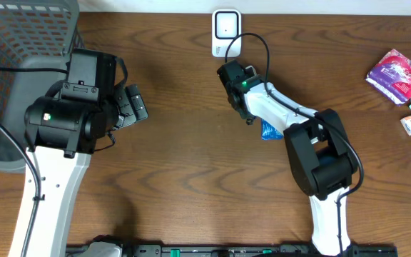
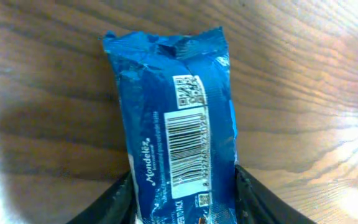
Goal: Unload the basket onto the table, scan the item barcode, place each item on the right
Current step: 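Carry the blue pack right and set it down centre-right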
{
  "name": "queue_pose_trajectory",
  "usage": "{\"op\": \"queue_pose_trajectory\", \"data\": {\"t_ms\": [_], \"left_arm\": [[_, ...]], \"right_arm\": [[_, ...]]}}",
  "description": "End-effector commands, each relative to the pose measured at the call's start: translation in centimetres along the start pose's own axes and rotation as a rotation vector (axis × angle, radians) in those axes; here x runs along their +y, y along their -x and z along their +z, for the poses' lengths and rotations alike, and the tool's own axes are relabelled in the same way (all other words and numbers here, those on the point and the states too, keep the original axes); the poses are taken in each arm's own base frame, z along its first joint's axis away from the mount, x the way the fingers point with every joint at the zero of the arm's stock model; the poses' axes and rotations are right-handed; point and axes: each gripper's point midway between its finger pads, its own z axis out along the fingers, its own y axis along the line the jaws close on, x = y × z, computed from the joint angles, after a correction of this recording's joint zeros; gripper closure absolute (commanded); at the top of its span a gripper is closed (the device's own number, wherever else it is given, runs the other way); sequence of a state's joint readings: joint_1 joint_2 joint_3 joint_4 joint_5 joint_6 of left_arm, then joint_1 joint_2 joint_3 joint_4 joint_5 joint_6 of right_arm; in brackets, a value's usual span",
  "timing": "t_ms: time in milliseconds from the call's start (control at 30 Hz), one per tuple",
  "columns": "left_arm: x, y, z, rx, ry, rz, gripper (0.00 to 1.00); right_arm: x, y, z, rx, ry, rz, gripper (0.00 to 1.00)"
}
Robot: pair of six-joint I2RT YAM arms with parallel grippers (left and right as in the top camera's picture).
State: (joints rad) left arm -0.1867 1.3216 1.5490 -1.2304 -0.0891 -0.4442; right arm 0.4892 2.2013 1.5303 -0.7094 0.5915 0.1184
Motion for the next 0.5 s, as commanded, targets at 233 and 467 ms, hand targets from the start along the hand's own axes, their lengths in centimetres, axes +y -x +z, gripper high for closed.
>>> {"op": "queue_pose_trajectory", "data": {"t_ms": [233,467], "left_arm": [[0.4,0.3,-0.4,-0.017,0.011,0.002,0.02],[0.4,0.3,-0.4,-0.017,0.011,0.002,0.02]], "right_arm": [[3.4,-2.8,1.7,0.128,0.112,0.055,0.99],[3.1,1.2,-3.1,0.110,0.374,0.176,0.99]]}}
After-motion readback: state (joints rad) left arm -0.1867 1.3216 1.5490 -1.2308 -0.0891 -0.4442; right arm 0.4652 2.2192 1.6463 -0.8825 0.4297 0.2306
